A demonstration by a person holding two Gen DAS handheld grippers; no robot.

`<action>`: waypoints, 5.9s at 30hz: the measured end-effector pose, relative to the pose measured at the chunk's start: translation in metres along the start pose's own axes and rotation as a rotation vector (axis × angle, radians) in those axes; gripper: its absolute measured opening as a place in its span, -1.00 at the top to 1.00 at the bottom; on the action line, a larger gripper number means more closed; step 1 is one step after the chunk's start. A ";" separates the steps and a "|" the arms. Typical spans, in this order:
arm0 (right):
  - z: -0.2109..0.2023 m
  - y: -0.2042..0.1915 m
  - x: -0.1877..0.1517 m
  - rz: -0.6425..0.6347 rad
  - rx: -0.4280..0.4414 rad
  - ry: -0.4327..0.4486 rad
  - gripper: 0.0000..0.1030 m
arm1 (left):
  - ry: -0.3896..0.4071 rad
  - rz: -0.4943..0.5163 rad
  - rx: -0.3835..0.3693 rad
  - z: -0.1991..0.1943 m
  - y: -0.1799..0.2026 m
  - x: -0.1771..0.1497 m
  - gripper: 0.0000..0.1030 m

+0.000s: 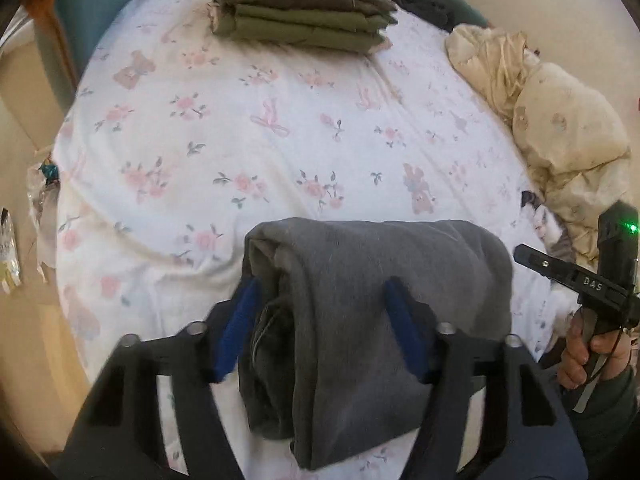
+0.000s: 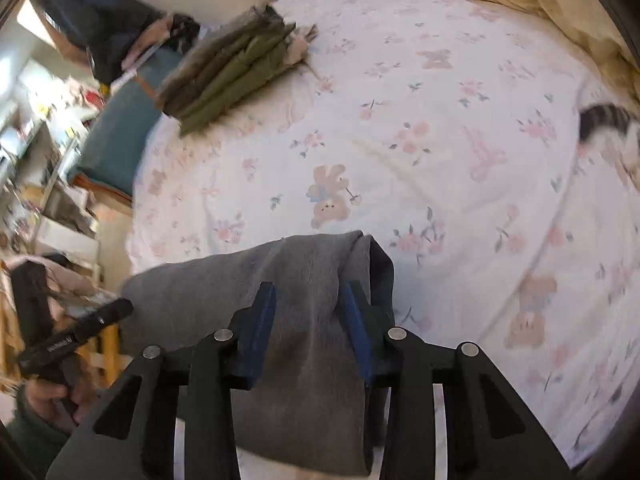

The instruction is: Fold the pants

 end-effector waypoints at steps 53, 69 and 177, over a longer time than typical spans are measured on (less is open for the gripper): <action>0.021 -0.040 0.000 -0.149 0.059 0.033 -0.09 | 0.092 0.140 0.078 0.005 0.031 -0.001 -0.72; 0.088 0.004 -0.052 0.165 0.230 -0.240 -0.88 | -0.249 0.000 -0.086 0.064 -0.037 -0.050 -0.83; -0.077 -0.101 -0.012 -0.336 -0.235 0.496 -1.00 | 0.664 0.089 0.245 -0.117 0.026 -0.061 -0.99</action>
Point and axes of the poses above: each gripper's, at about its wrist camera, not at the fingertips, and z roughly the way its jaws point, y to its right, x to its top, the point moved 4 cm from there along z, roughly the way its jaws point, and after that the axes turned 10 degrees about -z, right-handed, at the moved point
